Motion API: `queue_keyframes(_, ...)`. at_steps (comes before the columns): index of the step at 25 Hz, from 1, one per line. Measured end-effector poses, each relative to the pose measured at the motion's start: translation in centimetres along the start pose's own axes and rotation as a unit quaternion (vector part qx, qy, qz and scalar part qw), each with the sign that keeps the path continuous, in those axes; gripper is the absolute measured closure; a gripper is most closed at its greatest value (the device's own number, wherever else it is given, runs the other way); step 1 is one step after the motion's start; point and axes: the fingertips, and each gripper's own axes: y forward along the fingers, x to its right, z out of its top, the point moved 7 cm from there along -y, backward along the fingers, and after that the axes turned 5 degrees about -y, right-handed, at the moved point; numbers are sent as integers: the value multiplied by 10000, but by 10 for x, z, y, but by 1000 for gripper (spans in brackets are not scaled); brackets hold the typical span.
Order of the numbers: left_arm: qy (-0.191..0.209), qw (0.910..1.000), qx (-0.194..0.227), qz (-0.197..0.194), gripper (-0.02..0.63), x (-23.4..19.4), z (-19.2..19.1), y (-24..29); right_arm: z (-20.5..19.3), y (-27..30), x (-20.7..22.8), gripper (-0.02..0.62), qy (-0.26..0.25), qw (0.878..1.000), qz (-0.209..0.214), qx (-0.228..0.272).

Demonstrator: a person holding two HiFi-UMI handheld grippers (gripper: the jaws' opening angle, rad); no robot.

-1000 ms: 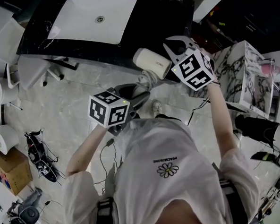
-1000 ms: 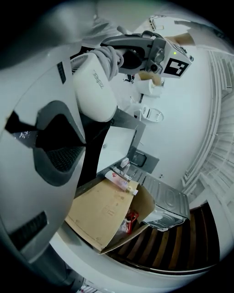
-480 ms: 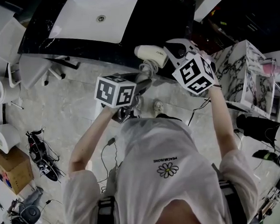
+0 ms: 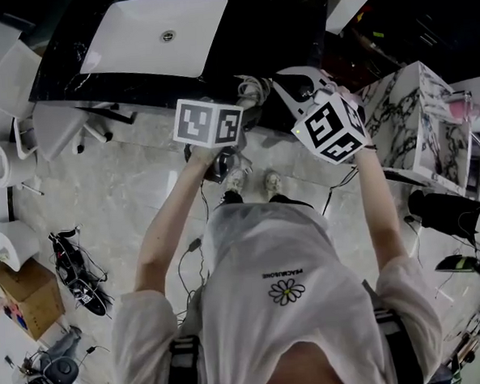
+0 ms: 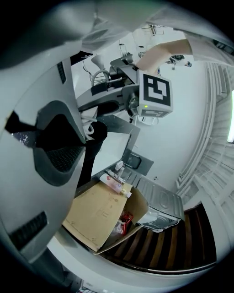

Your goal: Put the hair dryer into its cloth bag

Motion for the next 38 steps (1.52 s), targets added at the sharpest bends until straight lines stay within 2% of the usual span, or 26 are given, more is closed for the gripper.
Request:
queue_keyframes(7, 130, 9997, 28, 191, 433, -2, 18, 1, 2, -2, 2, 574, -215, 9996, -175, 2)
queue_keyframes(11, 93, 9995, 92, 302, 433, -4, 25, 4, 4, -3, 0, 574, -233, 9996, -126, 69)
queue_keyframes(17, -130, 9986, 209, 475, 433, -15, 42, 25, 14, -6, -5, 574, -157, 9989, 31, 435)
queue_keyframes(28, -304, 9970, 390, 600, 431, -28, 75, 52, 15, -14, -2, 574, -231, 9984, 22, 518)
queue_keyframes(38, 131, 9941, 591, 897, 428, -40, 81, 68, 11, -10, -8, 574, -54, 9987, 178, 477)
